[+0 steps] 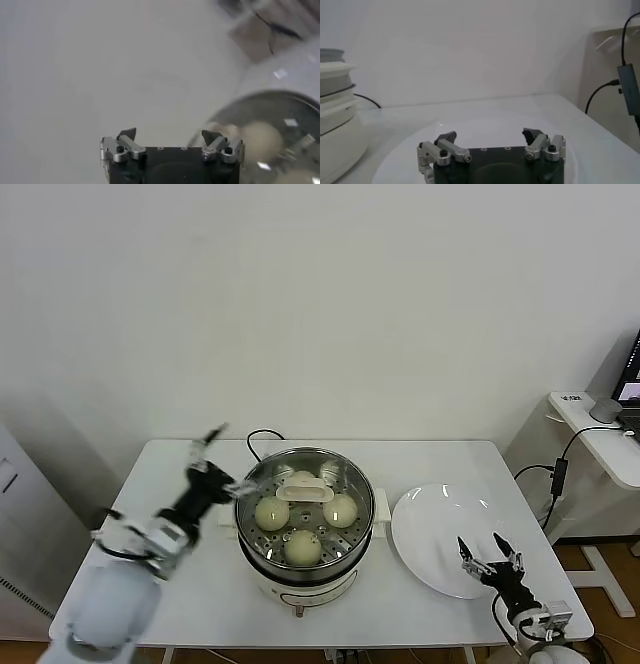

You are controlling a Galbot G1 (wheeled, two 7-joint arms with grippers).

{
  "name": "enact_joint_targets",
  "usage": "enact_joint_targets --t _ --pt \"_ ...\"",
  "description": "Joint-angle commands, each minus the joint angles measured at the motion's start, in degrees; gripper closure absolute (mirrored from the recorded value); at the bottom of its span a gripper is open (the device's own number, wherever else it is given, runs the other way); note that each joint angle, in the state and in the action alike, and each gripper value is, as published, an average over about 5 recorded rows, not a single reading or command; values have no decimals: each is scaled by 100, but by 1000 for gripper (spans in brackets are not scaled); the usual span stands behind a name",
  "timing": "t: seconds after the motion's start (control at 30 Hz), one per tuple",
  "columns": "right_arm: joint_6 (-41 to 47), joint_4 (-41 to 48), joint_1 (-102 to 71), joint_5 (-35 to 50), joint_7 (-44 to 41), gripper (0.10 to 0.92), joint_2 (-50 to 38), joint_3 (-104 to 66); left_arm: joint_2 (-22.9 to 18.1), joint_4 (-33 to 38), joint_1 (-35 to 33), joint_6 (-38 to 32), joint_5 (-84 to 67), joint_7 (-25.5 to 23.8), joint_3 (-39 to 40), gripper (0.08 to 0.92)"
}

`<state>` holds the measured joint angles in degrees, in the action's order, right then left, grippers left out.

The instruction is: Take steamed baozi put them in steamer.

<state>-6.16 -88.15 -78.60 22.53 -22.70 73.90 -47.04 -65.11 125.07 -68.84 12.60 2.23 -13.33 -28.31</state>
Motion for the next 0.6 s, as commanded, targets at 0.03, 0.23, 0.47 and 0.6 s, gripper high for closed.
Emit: enact_joint_targets --t 0.03,0.23,0.47,0.6 --pt "-5 -385 -11 -37 385 203 16 13 79 -1401 -334 -234 -3340 1274 -1766 177" --pt "-5 -627 -132 -446 346 203 163 -268 127 -2178 -480 -32 -2703 1371 -1289 177" --pt "191 -736 -181 -624 544 203 147 -312 40 -2508 -484 71 -2565 1381 -908 177" --pt "191 -743 -193 -602 556 203 164 -294 -14 -2550 -445 101 -2557 1368 -781 177"
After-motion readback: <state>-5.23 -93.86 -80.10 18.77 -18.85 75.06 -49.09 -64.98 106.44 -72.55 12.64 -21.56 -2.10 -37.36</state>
